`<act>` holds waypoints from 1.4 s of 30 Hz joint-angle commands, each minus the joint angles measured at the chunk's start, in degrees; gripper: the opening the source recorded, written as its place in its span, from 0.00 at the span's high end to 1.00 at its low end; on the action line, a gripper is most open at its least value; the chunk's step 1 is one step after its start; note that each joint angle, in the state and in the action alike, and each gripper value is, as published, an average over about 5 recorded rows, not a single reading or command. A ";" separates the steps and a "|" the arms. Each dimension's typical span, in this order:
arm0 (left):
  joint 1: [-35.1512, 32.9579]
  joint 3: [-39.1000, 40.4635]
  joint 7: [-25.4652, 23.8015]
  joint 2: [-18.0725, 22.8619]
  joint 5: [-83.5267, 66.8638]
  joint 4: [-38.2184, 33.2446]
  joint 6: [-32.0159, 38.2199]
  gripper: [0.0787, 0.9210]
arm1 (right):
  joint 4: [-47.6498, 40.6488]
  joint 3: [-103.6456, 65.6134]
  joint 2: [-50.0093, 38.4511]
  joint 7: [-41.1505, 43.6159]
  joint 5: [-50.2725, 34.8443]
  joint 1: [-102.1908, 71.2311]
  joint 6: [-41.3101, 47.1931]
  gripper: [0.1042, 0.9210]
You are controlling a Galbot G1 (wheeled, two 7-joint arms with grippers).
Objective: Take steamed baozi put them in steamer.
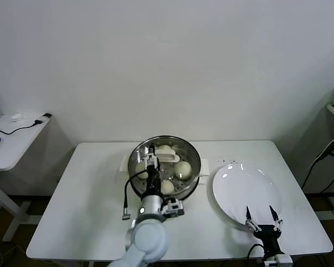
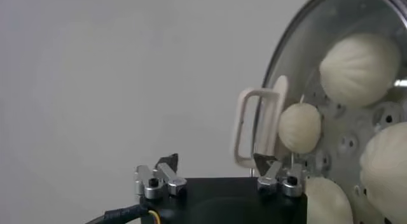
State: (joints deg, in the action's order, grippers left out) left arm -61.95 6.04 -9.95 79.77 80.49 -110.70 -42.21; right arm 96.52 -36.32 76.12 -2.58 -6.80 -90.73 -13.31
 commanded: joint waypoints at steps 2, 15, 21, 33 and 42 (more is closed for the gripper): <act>-7.82 -13.55 18.22 -3.60 -50.88 -10.29 29.09 0.15 | 0.15 0.84 -0.92 0.22 -1.72 0.47 -4.09 0.12; -26.33 -43.58 11.62 -7.42 -103.40 -9.27 55.98 0.12 | -0.56 1.70 -0.97 -0.22 -2.84 1.90 -8.40 0.12; -28.97 -45.12 10.82 -8.92 -105.39 -1.15 64.01 0.12 | -1.74 1.93 -1.29 -0.19 -4.46 2.24 -7.93 0.12; -29.04 -40.16 9.88 -8.04 -98.67 14.66 71.40 0.12 | -2.40 2.89 -1.10 -0.33 -6.33 2.26 -6.94 0.12; -29.53 -39.16 10.21 -7.30 -97.31 14.30 70.27 0.12 | -2.24 3.58 -0.89 -0.65 -6.28 2.33 -7.02 0.12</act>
State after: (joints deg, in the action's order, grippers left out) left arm -89.74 -32.64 0.42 72.30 -15.29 -101.74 23.02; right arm 94.27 -33.00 75.20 -3.04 -12.49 -88.43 -20.15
